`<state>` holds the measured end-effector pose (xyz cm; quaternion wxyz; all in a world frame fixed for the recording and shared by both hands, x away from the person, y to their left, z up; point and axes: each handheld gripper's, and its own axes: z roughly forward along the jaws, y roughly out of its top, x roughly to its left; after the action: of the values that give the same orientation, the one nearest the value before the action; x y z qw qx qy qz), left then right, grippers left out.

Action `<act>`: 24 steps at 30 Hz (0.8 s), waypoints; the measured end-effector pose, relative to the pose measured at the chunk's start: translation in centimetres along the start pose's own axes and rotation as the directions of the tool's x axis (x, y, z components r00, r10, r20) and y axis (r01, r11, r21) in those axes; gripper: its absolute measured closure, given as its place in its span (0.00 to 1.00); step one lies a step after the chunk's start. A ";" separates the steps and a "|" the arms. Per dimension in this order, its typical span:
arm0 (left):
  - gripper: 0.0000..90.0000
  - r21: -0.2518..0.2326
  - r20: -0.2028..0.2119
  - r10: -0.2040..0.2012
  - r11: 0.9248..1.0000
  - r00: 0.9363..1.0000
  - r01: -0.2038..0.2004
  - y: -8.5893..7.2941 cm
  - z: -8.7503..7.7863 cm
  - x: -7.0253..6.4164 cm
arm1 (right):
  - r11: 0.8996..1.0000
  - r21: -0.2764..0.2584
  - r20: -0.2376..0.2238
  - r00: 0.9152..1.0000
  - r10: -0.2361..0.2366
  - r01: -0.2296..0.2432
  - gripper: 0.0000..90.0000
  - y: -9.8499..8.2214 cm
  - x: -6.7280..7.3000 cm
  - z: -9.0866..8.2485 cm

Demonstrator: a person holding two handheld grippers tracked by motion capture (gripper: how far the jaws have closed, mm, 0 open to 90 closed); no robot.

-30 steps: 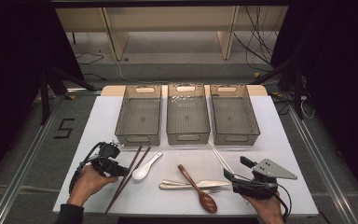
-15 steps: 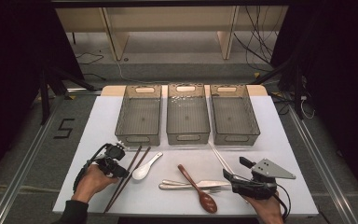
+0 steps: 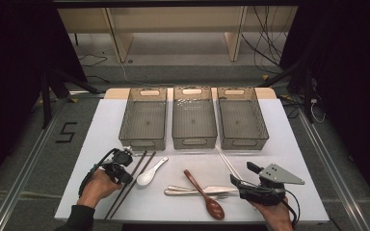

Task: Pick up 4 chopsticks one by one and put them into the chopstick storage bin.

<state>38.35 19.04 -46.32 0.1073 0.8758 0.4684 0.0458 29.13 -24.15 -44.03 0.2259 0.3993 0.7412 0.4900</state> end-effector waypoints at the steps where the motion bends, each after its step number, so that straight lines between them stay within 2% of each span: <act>1: 0.90 -0.004 0.006 -0.007 1.000 1.000 0.007 0.0 0.0 0.1 | 1.000 0.000 0.000 1.000 0.000 0.000 0.29 0.0 0.0 0.0; 3: 0.93 -0.013 0.013 -0.016 1.000 1.000 0.016 -0.1 0.0 0.2 | 1.000 -0.003 0.006 1.000 -0.004 0.004 0.30 0.0 0.1 0.0; 6: 0.93 -0.017 0.023 -0.022 1.000 0.999 0.022 -0.1 0.0 0.3 | 1.000 -0.006 0.006 1.000 -0.005 0.005 0.30 0.0 0.1 -0.1; 13: 0.93 -0.039 0.043 -0.014 0.999 0.999 0.015 -0.4 -0.3 0.6 | 1.000 -0.009 0.007 1.000 -0.008 0.009 0.30 0.0 0.1 -0.1; 24: 0.94 -0.078 0.074 0.043 0.996 0.996 -0.038 -1.1 -3.4 0.4 | 1.000 -0.013 0.007 1.000 -0.007 0.007 0.30 0.1 0.1 -0.1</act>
<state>37.08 20.51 -43.27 0.1576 0.8814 0.4440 0.0328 29.00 -24.14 -43.90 0.2328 0.3970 0.7387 0.4924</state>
